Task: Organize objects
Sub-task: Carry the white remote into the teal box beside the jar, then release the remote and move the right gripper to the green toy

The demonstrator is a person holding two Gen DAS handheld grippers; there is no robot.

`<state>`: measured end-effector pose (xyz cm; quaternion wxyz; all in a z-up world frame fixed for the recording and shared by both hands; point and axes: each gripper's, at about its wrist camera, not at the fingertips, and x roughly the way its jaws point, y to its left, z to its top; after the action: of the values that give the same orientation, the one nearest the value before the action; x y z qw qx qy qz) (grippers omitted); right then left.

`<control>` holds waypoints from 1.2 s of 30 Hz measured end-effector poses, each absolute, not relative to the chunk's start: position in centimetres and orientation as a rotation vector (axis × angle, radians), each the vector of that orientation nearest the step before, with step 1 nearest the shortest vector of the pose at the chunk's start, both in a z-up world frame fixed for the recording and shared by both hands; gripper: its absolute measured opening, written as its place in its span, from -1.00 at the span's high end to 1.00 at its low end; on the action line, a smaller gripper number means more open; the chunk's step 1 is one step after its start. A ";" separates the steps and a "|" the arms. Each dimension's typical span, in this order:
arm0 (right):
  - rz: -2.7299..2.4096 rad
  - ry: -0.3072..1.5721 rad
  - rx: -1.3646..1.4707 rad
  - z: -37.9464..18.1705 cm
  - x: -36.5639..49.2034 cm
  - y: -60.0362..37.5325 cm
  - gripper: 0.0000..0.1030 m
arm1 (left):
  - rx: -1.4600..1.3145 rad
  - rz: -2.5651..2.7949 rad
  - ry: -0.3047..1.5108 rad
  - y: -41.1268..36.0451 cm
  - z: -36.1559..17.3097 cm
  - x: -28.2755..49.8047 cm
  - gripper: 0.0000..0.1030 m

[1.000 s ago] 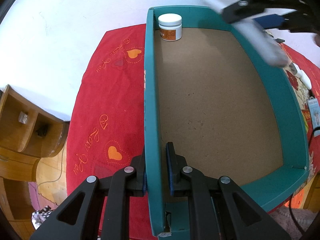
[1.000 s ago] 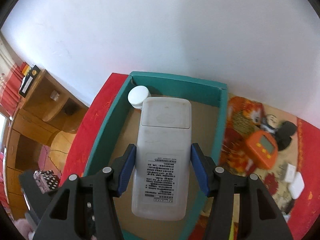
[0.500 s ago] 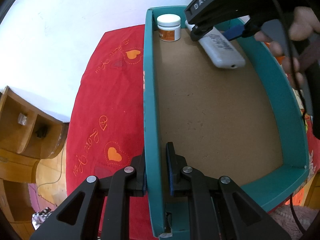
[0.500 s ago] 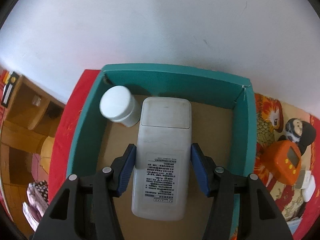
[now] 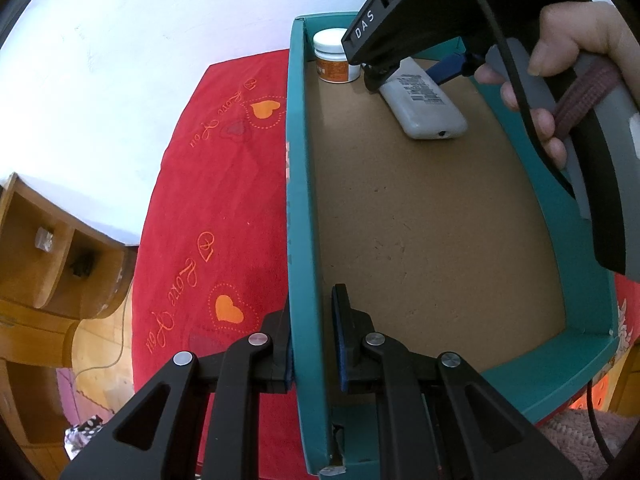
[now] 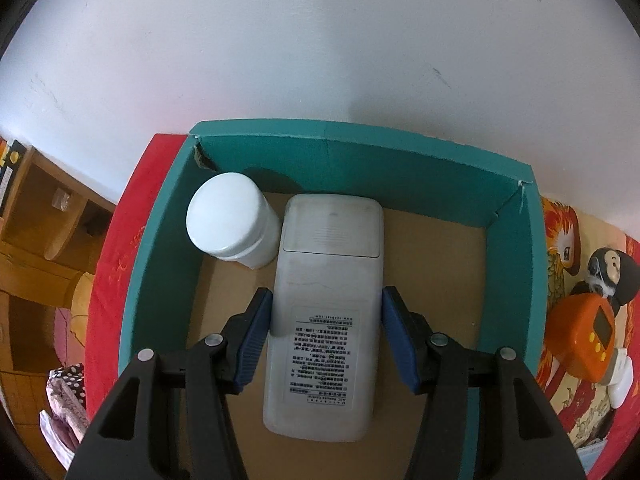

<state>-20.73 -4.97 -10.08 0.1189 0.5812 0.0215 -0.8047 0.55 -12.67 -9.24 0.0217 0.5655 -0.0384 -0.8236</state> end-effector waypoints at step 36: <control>-2.292 0.073 1.486 -3.6 -14.9 -1.7 -0.12 | 1.758 -2.556 -0.120 -12.6 -9.2 0.4 0.72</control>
<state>-14.95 -1.71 -3.59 0.2033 0.5324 0.0261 -0.8213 0.36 -12.59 -9.21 0.0184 0.5663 -0.0387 -0.8231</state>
